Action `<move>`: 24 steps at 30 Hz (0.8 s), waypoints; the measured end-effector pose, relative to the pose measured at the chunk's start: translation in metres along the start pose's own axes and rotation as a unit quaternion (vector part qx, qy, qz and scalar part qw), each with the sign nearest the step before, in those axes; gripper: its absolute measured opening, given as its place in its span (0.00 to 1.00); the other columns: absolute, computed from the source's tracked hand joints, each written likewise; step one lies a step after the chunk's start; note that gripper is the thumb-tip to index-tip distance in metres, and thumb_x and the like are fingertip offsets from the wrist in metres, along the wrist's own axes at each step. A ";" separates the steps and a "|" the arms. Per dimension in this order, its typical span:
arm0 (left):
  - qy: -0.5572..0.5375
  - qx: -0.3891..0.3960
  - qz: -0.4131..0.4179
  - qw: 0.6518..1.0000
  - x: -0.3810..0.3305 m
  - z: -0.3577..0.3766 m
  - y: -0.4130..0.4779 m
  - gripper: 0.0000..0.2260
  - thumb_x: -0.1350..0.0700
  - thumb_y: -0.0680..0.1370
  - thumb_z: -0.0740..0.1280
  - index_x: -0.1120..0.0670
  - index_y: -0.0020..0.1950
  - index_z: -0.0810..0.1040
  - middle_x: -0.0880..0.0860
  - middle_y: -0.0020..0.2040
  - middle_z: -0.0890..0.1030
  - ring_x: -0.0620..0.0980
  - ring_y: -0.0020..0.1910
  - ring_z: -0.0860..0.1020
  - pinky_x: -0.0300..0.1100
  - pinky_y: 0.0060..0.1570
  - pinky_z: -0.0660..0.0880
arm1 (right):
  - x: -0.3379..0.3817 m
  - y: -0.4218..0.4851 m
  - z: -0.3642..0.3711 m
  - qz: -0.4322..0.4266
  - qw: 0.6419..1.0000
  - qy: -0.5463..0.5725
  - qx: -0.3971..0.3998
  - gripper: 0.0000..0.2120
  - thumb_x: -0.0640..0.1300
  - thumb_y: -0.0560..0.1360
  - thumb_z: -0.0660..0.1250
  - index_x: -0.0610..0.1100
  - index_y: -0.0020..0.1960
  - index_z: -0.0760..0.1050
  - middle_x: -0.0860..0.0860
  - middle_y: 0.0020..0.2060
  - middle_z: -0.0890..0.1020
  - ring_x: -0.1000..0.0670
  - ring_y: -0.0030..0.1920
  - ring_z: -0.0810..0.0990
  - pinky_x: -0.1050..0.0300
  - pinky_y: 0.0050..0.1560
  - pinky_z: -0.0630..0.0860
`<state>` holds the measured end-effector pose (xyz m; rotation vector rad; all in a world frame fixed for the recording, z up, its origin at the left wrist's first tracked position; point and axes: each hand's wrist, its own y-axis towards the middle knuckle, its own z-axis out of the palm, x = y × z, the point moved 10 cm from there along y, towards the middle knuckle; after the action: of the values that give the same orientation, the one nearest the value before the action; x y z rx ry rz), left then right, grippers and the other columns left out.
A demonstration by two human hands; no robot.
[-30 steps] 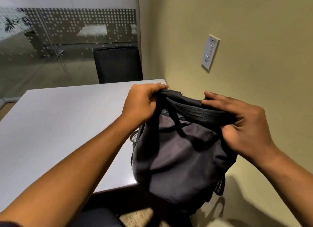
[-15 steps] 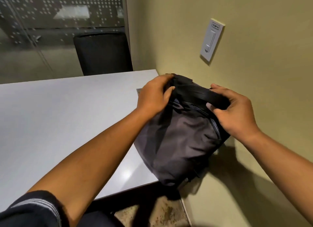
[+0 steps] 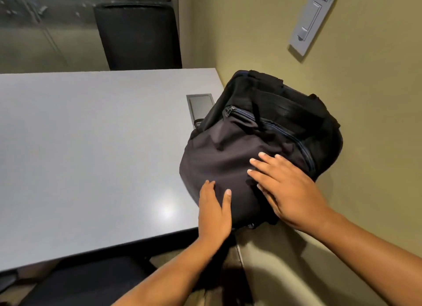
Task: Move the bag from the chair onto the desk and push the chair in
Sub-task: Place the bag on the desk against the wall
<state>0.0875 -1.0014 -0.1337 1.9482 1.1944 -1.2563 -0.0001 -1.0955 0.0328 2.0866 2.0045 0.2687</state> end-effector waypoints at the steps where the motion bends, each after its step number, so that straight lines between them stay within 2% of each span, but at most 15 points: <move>1: 0.000 0.003 -0.026 1.000 0.011 0.009 -0.006 0.28 0.41 0.80 0.56 0.55 0.74 0.60 0.54 0.76 0.62 0.48 0.74 0.59 0.42 0.72 0.56 | -0.004 -0.001 0.013 0.006 0.999 -0.022 0.025 0.17 0.46 0.79 0.59 0.44 0.65 0.76 0.46 0.68 0.76 0.45 0.71 0.70 0.47 0.73 0.63; 4: 0.002 0.018 -0.076 0.997 0.032 0.032 -0.012 0.30 0.41 0.80 0.54 0.54 0.77 0.53 0.52 0.79 0.53 0.48 0.76 0.52 0.42 0.73 0.50 | -0.024 -0.007 0.048 0.029 0.993 -0.062 0.096 0.19 0.41 0.76 0.64 0.42 0.66 0.74 0.43 0.67 0.76 0.43 0.70 0.72 0.46 0.71 0.64; 7: 0.016 0.054 -0.062 0.996 0.036 0.051 -0.003 0.30 0.44 0.82 0.54 0.56 0.78 0.47 0.53 0.79 0.45 0.48 0.77 0.45 0.44 0.74 0.46 | -0.044 -0.015 0.077 0.042 0.983 -0.082 0.157 0.22 0.38 0.74 0.65 0.40 0.69 0.72 0.43 0.68 0.75 0.42 0.70 0.71 0.46 0.71 0.64; 9: 0.046 0.089 -0.035 0.994 0.036 0.061 0.004 0.30 0.45 0.82 0.53 0.57 0.78 0.44 0.53 0.79 0.42 0.48 0.77 0.43 0.45 0.74 0.44 | -0.051 -0.020 0.082 0.047 0.982 -0.095 0.158 0.22 0.38 0.73 0.66 0.40 0.67 0.73 0.42 0.66 0.77 0.42 0.69 0.73 0.46 0.69 0.66; 12: 0.066 0.116 -0.015 0.991 0.039 0.070 0.017 0.30 0.45 0.82 0.52 0.57 0.78 0.43 0.54 0.79 0.41 0.50 0.77 0.43 0.46 0.74 0.44 | -0.056 -0.020 0.092 0.046 0.981 -0.113 0.153 0.21 0.40 0.73 0.66 0.39 0.65 0.75 0.42 0.64 0.78 0.42 0.67 0.75 0.45 0.67 0.68; 17: 0.075 0.136 -0.005 0.988 0.043 0.076 0.042 0.30 0.45 0.83 0.52 0.56 0.78 0.43 0.54 0.79 0.41 0.49 0.77 0.42 0.47 0.74 0.43 | -0.066 -0.011 0.101 0.077 0.980 -0.097 0.158 0.20 0.44 0.76 0.66 0.38 0.65 0.75 0.41 0.65 0.77 0.41 0.68 0.73 0.44 0.69 0.69; 24: 0.089 0.171 0.004 0.981 0.045 0.079 0.072 0.30 0.43 0.82 0.51 0.56 0.78 0.43 0.53 0.79 0.41 0.49 0.77 0.42 0.47 0.72 0.43 | -0.076 0.004 0.117 0.085 0.974 -0.097 0.186 0.21 0.44 0.79 0.62 0.36 0.69 0.70 0.40 0.69 0.73 0.41 0.72 0.68 0.46 0.73 0.59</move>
<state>0.1242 -1.0804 -0.2107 2.3544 1.1086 -1.3802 0.0347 -1.1762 -0.0756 2.4000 1.8757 -0.2976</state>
